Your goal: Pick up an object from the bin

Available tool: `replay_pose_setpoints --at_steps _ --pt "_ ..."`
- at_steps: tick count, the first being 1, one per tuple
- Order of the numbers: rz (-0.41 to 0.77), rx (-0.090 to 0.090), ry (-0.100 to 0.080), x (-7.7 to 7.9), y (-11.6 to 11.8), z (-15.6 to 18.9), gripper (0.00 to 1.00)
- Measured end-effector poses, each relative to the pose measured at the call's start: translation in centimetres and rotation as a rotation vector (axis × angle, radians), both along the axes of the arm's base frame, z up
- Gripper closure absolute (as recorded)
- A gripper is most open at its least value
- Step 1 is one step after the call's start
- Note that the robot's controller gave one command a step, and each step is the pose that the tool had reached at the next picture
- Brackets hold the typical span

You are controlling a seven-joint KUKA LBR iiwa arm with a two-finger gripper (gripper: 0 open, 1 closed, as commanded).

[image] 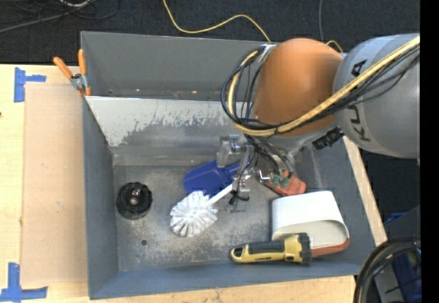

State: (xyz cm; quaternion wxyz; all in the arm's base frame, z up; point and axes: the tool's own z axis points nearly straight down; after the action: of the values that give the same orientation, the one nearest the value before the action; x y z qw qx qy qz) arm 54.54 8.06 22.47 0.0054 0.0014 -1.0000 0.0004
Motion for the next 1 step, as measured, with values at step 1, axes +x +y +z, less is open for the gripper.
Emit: replay_pose_setpoints --at_steps 1 --pt "-0.003 0.001 -0.008 0.15 -0.05 0.45 0.00"
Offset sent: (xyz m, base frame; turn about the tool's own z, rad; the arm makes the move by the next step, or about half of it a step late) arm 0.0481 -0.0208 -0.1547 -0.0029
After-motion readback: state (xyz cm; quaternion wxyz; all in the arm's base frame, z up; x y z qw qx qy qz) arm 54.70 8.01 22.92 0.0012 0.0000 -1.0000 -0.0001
